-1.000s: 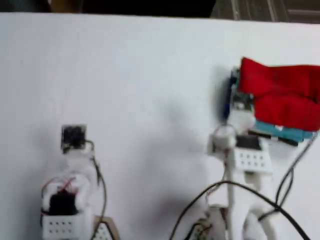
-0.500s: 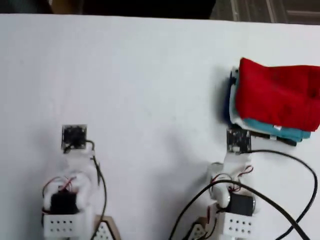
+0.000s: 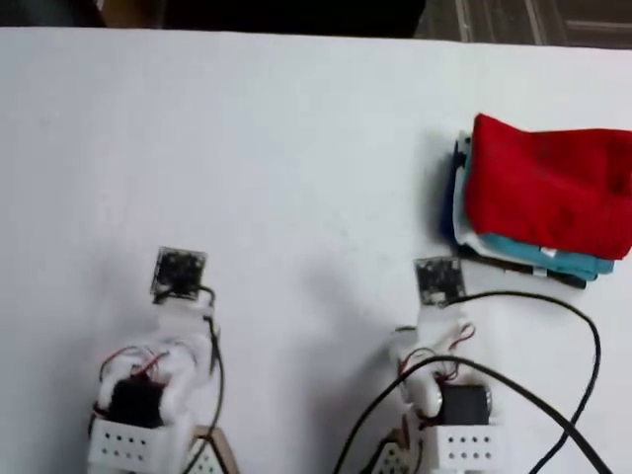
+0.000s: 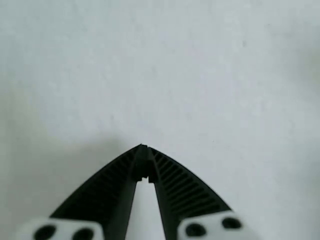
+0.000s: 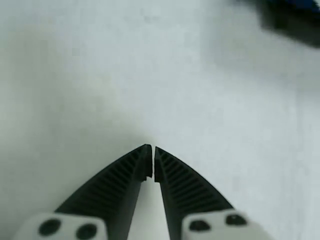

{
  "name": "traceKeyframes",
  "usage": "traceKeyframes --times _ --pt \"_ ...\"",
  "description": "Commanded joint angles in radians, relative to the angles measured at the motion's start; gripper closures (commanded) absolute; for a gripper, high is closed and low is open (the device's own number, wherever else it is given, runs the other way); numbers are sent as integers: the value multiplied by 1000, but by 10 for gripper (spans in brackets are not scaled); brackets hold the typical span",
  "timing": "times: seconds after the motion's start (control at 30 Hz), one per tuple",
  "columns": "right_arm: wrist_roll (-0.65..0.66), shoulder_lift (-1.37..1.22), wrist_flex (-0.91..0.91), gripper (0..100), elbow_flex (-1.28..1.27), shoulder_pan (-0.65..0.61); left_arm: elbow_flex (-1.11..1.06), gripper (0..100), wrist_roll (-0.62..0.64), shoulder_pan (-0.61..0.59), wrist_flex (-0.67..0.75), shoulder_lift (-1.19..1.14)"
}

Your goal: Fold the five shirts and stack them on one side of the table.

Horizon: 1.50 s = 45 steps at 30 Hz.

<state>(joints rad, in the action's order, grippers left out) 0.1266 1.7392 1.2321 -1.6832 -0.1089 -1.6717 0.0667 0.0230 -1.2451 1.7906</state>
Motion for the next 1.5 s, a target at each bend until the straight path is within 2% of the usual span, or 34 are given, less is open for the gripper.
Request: traceKeyframes --times 0.0,0.17,0.33,0.37,0.6,1.47 --pt "0 -10 2 978 -6 -50 -22 970 5 9 -40 31" --pt "0 -10 2 978 -6 -51 -22 972 5 -6 -38 31" --pt "0 -10 2 978 -6 -50 -22 970 3 -236 -38 29" --pt "0 -10 2 978 -6 -50 -22 970 3 -245 -38 29" --pt "2 -10 2 978 -6 -50 -22 972 5 -161 -38 29" --pt "2 -10 2 978 -6 -50 -22 972 5 -161 -38 29"
